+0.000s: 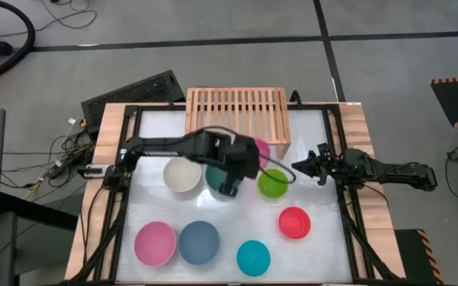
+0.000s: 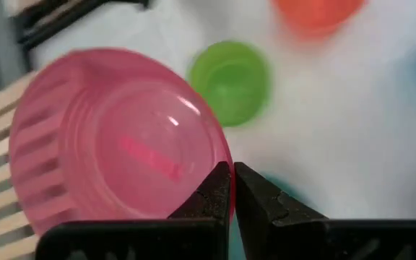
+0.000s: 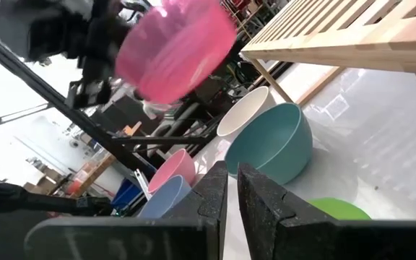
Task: Place and stack bowls onto a shelf
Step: Put the right small pink bowl on the shelf
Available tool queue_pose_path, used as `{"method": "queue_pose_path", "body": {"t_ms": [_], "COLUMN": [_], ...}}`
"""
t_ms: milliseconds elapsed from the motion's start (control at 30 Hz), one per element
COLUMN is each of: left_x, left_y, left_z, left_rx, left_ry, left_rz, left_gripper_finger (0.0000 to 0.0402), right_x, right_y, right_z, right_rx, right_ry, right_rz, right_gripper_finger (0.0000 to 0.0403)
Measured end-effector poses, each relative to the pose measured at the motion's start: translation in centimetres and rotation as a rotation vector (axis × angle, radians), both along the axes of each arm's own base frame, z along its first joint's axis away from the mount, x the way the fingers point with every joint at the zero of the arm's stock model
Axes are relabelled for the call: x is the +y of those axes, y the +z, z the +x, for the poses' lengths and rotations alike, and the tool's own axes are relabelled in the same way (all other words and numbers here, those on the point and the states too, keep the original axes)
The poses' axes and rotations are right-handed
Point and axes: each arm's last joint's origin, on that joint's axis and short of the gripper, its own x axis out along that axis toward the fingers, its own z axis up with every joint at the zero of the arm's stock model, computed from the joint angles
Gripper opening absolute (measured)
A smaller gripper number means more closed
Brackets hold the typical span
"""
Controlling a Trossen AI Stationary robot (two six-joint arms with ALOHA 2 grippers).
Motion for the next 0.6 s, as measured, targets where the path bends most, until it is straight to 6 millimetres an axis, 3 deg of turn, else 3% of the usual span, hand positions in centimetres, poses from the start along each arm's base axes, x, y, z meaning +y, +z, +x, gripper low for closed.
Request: {"method": "queue_pose_path", "body": {"t_ms": [100,267,367,600], "left_x": [2.3,8.2,11.2,14.7], "left_y": [0.1,0.4,1.1,3.2], "left_z": [0.0,-0.1,0.1,0.8], "left_rx": [0.004,-0.028,-0.151,-0.462], "left_ry": [0.045,0.157,0.252,0.275], "left_rz": [0.037,0.094,0.032,-0.202], "left_gripper_finger": [0.0000,0.0000,0.0000,0.0000], "right_x": [0.0,0.0,0.0,0.0], "right_y": [0.1,0.2,0.2,1.7], "right_z": [0.0,0.0,0.0,-0.2], "right_rx": [-0.015,-0.026,-0.028,-0.180], "right_ry": [0.000,0.002,0.002,0.004], "right_rz": [0.001,0.101,0.098,0.040], "right_gripper_finger": [0.0063,0.0063,0.0063,0.0063]}}
